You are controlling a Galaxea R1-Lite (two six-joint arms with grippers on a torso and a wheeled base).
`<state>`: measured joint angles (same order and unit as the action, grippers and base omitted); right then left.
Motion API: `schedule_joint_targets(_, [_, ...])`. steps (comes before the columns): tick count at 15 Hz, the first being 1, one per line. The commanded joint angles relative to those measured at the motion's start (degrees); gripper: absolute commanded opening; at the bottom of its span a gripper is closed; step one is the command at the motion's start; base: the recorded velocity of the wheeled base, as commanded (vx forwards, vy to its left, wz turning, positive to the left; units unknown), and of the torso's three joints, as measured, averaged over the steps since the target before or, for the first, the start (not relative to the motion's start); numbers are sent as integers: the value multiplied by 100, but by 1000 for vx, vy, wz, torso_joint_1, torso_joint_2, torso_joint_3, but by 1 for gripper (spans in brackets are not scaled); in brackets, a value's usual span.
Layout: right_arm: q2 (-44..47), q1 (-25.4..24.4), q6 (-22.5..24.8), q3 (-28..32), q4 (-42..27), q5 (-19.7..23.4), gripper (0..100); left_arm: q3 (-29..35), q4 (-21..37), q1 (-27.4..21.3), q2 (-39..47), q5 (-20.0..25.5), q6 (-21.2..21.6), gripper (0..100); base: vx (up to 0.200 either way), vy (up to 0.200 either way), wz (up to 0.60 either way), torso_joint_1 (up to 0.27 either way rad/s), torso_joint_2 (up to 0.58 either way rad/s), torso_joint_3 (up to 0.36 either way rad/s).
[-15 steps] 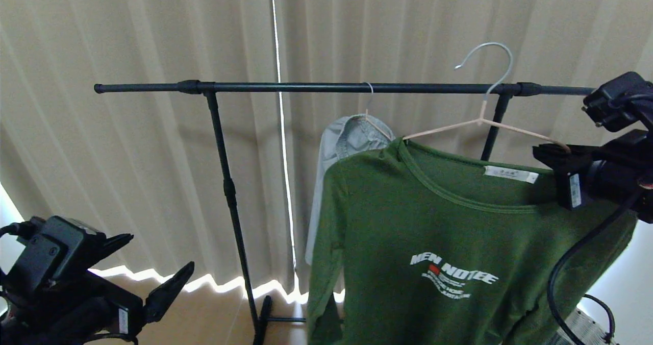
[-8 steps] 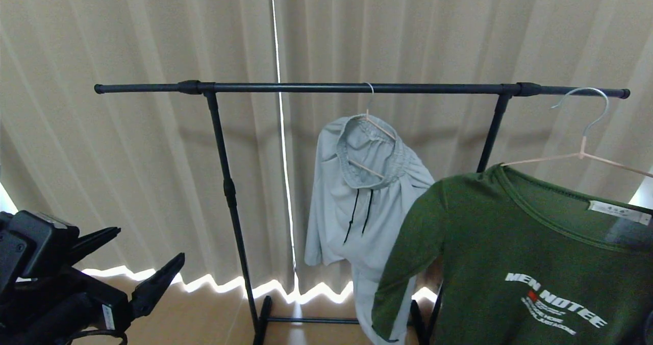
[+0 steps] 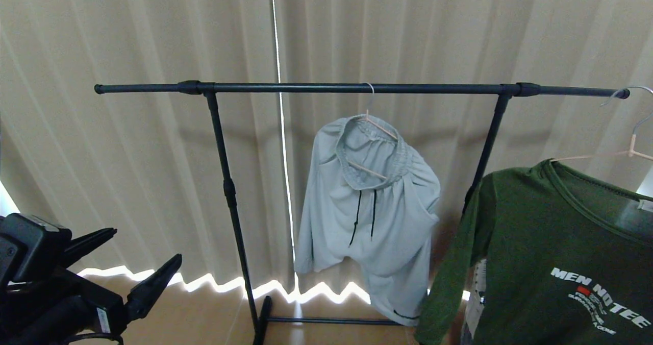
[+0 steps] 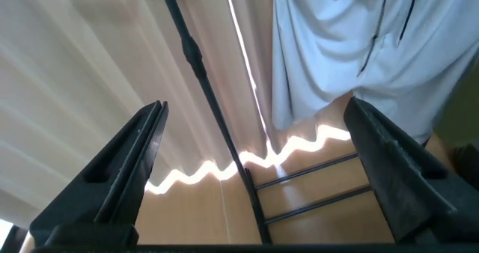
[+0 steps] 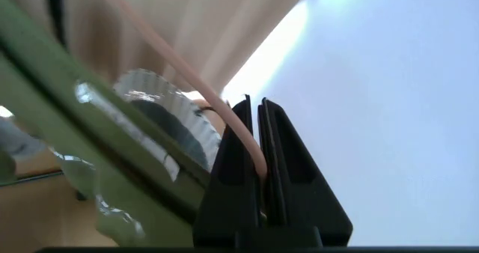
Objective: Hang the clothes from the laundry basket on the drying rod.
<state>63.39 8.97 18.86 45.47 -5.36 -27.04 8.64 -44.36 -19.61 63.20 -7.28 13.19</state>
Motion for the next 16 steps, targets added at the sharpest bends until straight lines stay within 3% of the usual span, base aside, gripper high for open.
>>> schedule_joint_targets(1, [42, 26, 4, 6, 62, 23, 0, 59, 6, 2, 9, 7, -36, 100, 0, 0, 0, 0, 0, 0])
schedule_joint_targets(3, [68, -18, -14, 32, 88, 58, 0, 85, 24, 2, 35, 7, -53, 100, 0, 0, 0, 0, 0, 0])
schedule_joint_targets(10, [86, -229, -31, 32, 97, 76, 0, 67, 24, 2, 35, 7, -53, 100, 200, 0, 0, 3, 1, 5])
schedule_joint_targets(16, [446, -423, -128, 23, 642, 67, 0, -3, 24, 2, 26, -2, -27, 100, 167, 0, 0, 2, 2, 5])
